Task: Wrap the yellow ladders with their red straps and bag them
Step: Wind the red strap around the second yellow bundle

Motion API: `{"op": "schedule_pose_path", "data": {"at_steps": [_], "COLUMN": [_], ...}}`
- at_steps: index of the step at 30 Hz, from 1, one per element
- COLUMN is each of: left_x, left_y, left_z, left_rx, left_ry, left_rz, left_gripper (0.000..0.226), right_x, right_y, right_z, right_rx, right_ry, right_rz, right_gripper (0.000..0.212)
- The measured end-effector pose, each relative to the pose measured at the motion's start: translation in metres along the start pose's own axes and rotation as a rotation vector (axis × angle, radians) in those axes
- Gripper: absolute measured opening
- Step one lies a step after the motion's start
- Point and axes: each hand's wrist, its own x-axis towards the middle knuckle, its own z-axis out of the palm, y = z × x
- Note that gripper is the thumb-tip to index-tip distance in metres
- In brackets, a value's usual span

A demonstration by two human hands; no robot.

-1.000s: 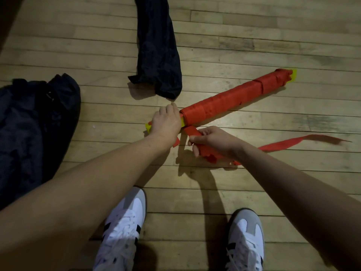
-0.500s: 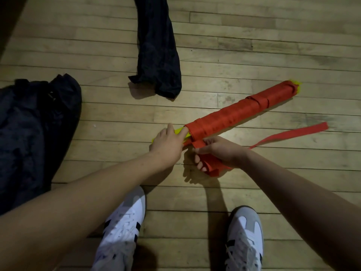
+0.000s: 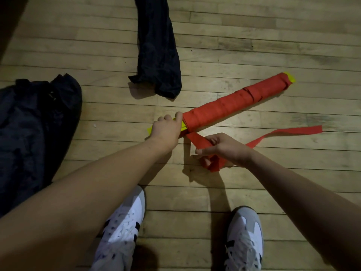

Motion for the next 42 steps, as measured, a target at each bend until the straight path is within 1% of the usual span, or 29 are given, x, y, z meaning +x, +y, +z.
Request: {"op": "schedule_pose_path", "data": {"at_steps": [4,6,7,9,10,12,13,15,17,18,19,21,22,24,28,33,36,38,40,42], "left_x": [0.008,0.01,0.011,0.012,0.012,0.013,0.013,0.013,0.013,0.012,0.01,0.005,0.003,-0.001,-0.004,0.0,0.01,0.011,0.007,0.004], "left_y": [0.0,-0.002,-0.003,-0.004,-0.004,-0.006,-0.006,-0.008,-0.009,-0.01,-0.01,-0.011,-0.01,-0.008,-0.004,-0.008,-0.011,-0.011,-0.009,-0.009], "left_z": [-0.001,0.0,0.001,0.003,0.003,0.004,0.004,0.003,0.002,0.001,-0.001,-0.003,-0.004,-0.005,-0.004,-0.008,-0.014,-0.012,-0.005,0.004], "left_rx": [0.013,0.059,0.087,0.119,0.117,0.099,0.091,0.078,0.059,0.041,0.015,-0.057,-0.094,-0.162,-0.216,-0.112,-0.02,0.04,0.163,0.24], "left_ry": [0.011,0.037,0.046,0.052,0.05,0.047,0.043,0.033,0.02,0.008,-0.008,-0.042,-0.058,-0.082,-0.054,0.027,0.041,0.053,0.071,0.106], "left_rz": [-0.045,-0.045,-0.037,-0.019,-0.016,-0.013,-0.01,-0.004,0.004,0.011,0.017,0.024,0.022,0.001,-0.009,-0.012,-0.057,-0.081,-0.028,0.074], "left_gripper": [0.069,0.067,0.066,0.063,0.061,0.057,0.055,0.054,0.057,0.061,0.063,0.062,0.06,0.054,0.048,0.049,0.06,0.065,0.06,0.055], "right_x": [0.002,0.005,0.007,0.008,0.008,0.008,0.008,0.008,0.008,0.007,0.007,0.007,0.008,0.01,0.011,0.008,0.005,0.008,0.012,0.015], "right_y": [0.0,-0.001,-0.002,-0.004,-0.006,-0.009,-0.011,-0.011,-0.01,-0.01,-0.011,-0.013,-0.014,-0.013,-0.013,-0.014,-0.009,-0.007,-0.006,-0.007], "right_z": [0.001,0.003,0.003,0.003,0.002,0.002,0.001,0.002,0.004,0.005,0.006,0.008,0.008,0.008,0.012,0.014,0.008,0.01,0.017,0.024], "right_rx": [0.181,0.216,0.217,0.214,0.242,0.34,0.379,0.427,0.447,0.442,0.422,0.325,0.268,0.194,0.17,0.195,0.224,0.203,0.21,0.231], "right_ry": [-0.079,-0.09,-0.083,-0.055,-0.052,-0.083,-0.108,-0.182,-0.238,-0.247,-0.235,-0.193,-0.177,-0.134,-0.088,-0.046,-0.044,-0.012,0.036,0.062], "right_rz": [-0.005,-0.022,-0.03,-0.05,-0.062,-0.099,-0.112,-0.122,-0.088,-0.067,-0.053,-0.065,-0.067,-0.041,-0.006,-0.034,-0.03,-0.001,0.028,0.048], "right_gripper": [0.01,0.006,0.008,0.018,0.018,0.01,0.012,0.024,0.037,0.038,0.033,0.01,0.007,0.018,0.027,0.034,0.038,0.035,0.03,0.027]}}
